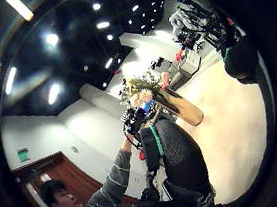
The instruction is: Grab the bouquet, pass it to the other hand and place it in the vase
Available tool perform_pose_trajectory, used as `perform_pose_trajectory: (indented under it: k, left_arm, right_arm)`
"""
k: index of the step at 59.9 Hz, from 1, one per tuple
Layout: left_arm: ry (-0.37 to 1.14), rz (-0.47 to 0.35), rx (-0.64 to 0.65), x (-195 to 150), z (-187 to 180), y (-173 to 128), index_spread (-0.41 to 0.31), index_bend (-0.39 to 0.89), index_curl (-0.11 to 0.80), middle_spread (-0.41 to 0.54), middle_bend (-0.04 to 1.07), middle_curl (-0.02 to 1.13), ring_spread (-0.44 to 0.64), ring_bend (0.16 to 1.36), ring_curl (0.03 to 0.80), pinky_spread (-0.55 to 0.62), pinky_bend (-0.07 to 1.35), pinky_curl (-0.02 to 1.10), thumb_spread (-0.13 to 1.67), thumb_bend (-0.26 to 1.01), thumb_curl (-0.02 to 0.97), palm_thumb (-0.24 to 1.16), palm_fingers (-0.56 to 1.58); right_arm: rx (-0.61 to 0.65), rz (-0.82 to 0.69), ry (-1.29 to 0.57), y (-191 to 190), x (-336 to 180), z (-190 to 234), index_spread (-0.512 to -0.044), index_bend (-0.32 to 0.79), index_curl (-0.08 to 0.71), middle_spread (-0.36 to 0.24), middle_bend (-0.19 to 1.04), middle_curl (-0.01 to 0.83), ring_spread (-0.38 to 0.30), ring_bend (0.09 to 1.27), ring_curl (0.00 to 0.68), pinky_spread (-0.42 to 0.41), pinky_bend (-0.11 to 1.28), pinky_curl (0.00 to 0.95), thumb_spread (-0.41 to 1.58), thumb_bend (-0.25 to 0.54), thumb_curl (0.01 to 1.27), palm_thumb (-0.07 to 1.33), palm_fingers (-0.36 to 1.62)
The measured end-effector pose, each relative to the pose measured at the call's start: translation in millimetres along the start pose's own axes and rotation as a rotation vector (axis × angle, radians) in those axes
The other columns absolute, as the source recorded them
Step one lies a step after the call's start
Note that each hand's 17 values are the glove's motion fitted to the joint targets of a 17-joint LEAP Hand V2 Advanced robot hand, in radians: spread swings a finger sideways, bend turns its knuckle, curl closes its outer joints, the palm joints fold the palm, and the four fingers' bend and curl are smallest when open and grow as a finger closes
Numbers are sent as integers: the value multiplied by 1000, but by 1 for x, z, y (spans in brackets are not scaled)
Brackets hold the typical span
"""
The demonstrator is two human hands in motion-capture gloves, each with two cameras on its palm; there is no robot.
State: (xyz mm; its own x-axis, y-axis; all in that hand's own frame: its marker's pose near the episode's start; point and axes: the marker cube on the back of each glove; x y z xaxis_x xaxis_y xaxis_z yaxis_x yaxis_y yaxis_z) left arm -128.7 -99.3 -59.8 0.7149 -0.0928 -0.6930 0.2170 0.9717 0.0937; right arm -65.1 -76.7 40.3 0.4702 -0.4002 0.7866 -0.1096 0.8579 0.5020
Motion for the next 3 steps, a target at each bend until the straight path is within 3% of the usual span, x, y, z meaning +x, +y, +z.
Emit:
perform_pose_trajectory:
  k: [3]
  left_arm:
    - [-18,-62,3,-3,0,3,272,90,163,469,178,294,517,534,257,496,361,300,788,-38,341,278,-138]
  right_arm:
    - [-66,19,-118,4,-11,3,-238,176,396,-99,262,420,-117,185,324,126,158,269,1111,-21,298,535,836]
